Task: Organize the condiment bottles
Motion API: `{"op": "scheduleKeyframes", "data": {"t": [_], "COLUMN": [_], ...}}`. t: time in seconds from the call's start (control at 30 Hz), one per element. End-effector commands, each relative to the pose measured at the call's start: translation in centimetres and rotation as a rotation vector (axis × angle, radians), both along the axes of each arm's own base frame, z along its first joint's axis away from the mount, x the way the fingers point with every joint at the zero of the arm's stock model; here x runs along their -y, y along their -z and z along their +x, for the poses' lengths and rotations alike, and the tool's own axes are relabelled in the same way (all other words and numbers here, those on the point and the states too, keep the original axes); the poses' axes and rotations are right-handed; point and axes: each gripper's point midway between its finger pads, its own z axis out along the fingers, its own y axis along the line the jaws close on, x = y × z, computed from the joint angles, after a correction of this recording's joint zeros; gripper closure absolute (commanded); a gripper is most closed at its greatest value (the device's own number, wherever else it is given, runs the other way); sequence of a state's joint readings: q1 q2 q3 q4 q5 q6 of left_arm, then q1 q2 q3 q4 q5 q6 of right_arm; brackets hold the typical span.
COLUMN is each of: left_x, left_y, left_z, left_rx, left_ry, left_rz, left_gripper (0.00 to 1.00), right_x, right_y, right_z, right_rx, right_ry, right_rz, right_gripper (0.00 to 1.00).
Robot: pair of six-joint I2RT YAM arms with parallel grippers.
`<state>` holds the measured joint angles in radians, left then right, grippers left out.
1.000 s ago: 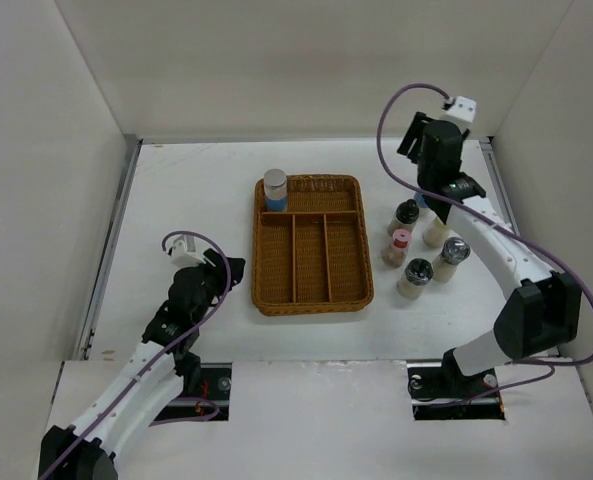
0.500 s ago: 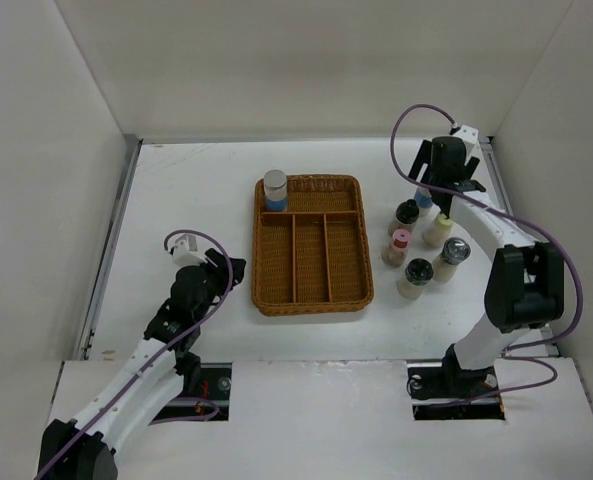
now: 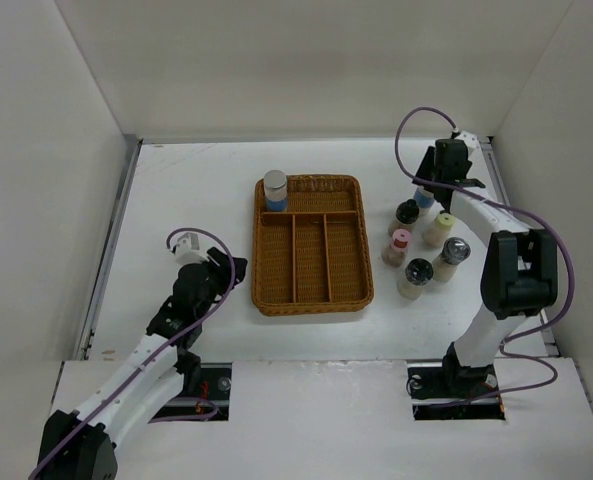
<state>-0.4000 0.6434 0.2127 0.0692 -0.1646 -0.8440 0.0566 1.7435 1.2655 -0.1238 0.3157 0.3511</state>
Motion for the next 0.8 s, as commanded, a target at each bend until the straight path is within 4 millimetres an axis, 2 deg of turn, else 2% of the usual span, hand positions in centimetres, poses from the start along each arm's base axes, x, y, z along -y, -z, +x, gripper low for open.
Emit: {"op": "scheduleKeyframes", "data": {"t": [0.0,0.07,0.17,0.27,0.33,0.43,0.63,0.77], "left_x": [0.4,0.5,0.7,0.7,0.7,0.7,0.6,0.6], "left_y": [-3.4,-3.5,-3.5,-3.7,-3.7,-3.6,-3.5,-3.6], "left_z": [1.2,1.3,1.4,1.4,1.5,1.5,1.1,0.9], "left_rx": [0.092,0.095,0.097,0.105,0.108,0.107,0.112,0.118], "left_ry": [-0.002,-0.001,0.003,0.004,0.005,0.005,0.006,0.01], "left_rz": [-0.036,-0.037,-0.04,-0.042,-0.04,-0.039,-0.048,-0.053], "left_gripper": [0.56,0.56,0.56,0.56,0.56,0.56,0.56,0.56], "right_x": [0.4,0.8,-0.3,-3.1,-6.1,-11.7,-22.5,-27.7], "right_y": [-7.4,-10.5,-14.7,-17.6,-19.0,-19.7,-18.4,-16.7], "right_z": [1.6,1.1,0.2,-0.7,-0.9,-1.0,-0.5,0.0], "right_rx": [0.234,0.319,0.423,0.49,0.517,0.53,0.502,0.456], "right_ry": [0.034,0.058,0.043,-0.016,-0.088,-0.206,-0.402,-0.482], "right_rz": [0.001,-0.022,-0.051,-0.045,-0.031,0.011,0.074,0.07], "right_gripper": [0.41,0.45,0.48,0.48,0.48,0.48,0.48,0.48]}}
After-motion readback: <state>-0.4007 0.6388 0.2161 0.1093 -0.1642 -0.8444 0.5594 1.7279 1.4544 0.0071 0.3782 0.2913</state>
